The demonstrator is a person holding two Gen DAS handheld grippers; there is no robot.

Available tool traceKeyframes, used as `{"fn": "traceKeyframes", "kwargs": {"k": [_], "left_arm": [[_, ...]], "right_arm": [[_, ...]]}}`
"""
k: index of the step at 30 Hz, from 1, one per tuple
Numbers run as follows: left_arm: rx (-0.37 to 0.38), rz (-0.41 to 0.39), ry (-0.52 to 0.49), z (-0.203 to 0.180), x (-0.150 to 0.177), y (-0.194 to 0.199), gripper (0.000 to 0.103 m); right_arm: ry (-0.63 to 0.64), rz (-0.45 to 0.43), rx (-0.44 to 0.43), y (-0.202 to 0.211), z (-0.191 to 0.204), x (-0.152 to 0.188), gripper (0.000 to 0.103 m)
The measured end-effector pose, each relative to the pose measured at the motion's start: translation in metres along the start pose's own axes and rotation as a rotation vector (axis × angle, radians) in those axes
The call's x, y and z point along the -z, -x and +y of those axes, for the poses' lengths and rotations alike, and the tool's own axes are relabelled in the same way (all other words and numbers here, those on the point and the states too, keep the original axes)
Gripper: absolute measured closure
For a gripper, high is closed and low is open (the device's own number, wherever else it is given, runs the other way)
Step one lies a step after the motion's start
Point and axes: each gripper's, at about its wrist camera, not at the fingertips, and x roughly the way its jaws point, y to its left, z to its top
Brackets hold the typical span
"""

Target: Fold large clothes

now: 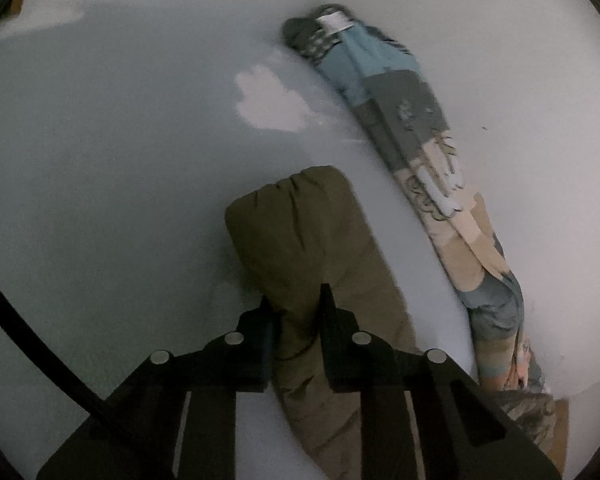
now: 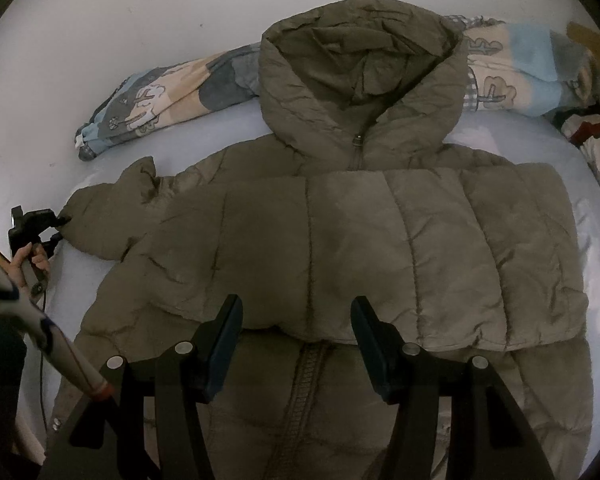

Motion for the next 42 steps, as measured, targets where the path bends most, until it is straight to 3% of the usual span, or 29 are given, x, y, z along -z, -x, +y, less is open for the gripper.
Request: {"fn": "traceKeyframes", "kwargs": {"k": [5,11,18,23,28,33,35,39,42], "left_arm": [[0.07,-0.031,-0.058,-0.033,0.0,0.034,0.088],[0.144,-0.081,-0.176,-0.101,0.01,0.092,0.088],[0.267,-0.107,-0.381,-0.2,0.065,0.162,0.088],[0.339,-0.061,-0.581,-0.269,0.15,0.188,0.088],[0.387,0.091,-0.763,-0.309,0.259,0.176,0.088],[0.319,0.248,-0.984,-0.32,0.372,0.137,0.088],[0.258,0.298,-1.088,-0.315,0.414,0.114,0.088],[0.144,0.356,-1.2,-0.297,0.461,0.079,0.088],[0.131,0.337,-1.257,-0.294,0.471,0.085,0.081]], "right_arm": [[-0.038,-0.024,0.001,0.008,-0.008,-0.003,0.042],[-0.113,-0.082,0.003,0.035,-0.023,-0.015,0.042],[-0.202,-0.148,0.004,0.066,-0.051,-0.025,0.042],[-0.275,-0.179,0.009,0.084,-0.076,-0.028,0.042],[-0.356,-0.196,0.001,0.097,-0.101,-0.028,0.042],[-0.396,-0.218,0.022,0.11,-0.121,-0.026,0.042],[-0.415,-0.225,0.032,0.115,-0.129,-0.024,0.042],[-0.434,-0.22,0.035,0.117,-0.138,-0.024,0.042],[-0.438,-0.204,0.028,0.113,-0.139,-0.023,0.042]]}}
